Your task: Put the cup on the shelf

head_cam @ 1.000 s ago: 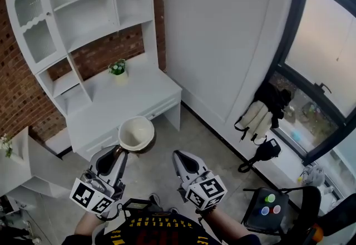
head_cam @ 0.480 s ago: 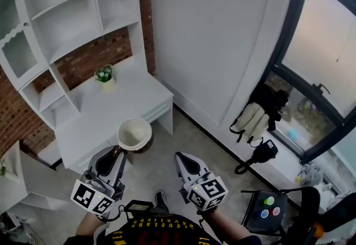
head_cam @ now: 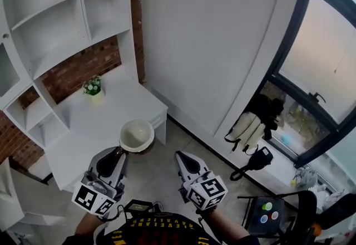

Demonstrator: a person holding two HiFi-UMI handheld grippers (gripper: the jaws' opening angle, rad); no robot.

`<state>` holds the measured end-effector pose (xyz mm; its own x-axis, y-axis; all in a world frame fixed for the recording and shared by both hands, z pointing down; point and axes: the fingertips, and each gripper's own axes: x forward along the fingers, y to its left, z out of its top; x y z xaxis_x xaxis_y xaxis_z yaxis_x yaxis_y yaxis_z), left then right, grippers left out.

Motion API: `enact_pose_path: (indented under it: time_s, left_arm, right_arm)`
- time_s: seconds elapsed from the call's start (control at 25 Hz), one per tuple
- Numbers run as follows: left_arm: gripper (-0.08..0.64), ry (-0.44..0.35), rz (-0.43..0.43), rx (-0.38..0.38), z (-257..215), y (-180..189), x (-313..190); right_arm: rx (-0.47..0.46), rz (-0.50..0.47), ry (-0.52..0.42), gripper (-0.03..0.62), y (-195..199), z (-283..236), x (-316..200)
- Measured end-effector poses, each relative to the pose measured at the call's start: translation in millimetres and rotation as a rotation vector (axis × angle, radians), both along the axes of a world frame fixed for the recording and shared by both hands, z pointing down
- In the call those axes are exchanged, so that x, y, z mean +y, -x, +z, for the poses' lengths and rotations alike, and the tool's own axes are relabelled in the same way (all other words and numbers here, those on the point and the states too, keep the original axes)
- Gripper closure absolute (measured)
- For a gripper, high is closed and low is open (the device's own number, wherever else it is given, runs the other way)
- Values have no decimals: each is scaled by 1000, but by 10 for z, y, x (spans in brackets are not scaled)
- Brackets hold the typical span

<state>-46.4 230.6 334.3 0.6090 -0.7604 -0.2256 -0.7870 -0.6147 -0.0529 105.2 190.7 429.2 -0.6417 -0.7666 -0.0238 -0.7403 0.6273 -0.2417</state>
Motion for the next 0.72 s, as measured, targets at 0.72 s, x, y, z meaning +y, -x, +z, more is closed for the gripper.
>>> enact_pose_path:
  time_s: [0.72]
  left_arm:
    - [503, 18, -68, 25, 117, 397, -1041]
  right_arm:
    - [-4, -83, 25, 586, 451, 140, -1156]
